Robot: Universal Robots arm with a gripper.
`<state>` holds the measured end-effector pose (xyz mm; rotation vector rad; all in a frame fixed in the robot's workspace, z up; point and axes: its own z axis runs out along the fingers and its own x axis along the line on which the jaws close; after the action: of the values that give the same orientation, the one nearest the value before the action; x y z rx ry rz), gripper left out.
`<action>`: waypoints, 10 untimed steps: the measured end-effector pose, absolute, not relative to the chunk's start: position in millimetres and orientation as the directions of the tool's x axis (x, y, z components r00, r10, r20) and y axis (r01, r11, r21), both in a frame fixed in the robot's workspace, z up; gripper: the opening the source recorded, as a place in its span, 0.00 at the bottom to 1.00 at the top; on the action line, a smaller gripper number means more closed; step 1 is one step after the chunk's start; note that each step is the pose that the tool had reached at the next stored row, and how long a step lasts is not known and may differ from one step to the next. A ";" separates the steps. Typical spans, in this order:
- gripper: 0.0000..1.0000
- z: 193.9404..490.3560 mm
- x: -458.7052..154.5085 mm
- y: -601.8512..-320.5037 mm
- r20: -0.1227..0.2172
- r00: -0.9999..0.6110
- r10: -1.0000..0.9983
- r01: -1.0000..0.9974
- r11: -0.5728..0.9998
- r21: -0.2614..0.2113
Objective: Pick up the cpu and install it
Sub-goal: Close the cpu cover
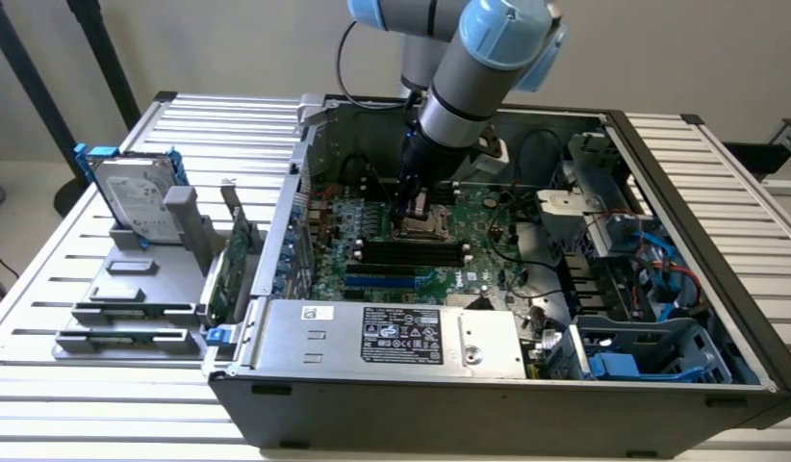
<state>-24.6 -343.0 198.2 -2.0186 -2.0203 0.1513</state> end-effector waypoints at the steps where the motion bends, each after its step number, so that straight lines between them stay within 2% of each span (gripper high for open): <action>1: 0.11 198.3 -24.6 -343.0 0.124 0.016 0.992 0.963 0.018 -0.269; 10: 0.11 209.5 -34.4 -343.7 0.143 0.017 0.990 0.961 0.023 -0.277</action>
<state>-34.4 -343.7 209.5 -2.0028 -2.0089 0.1386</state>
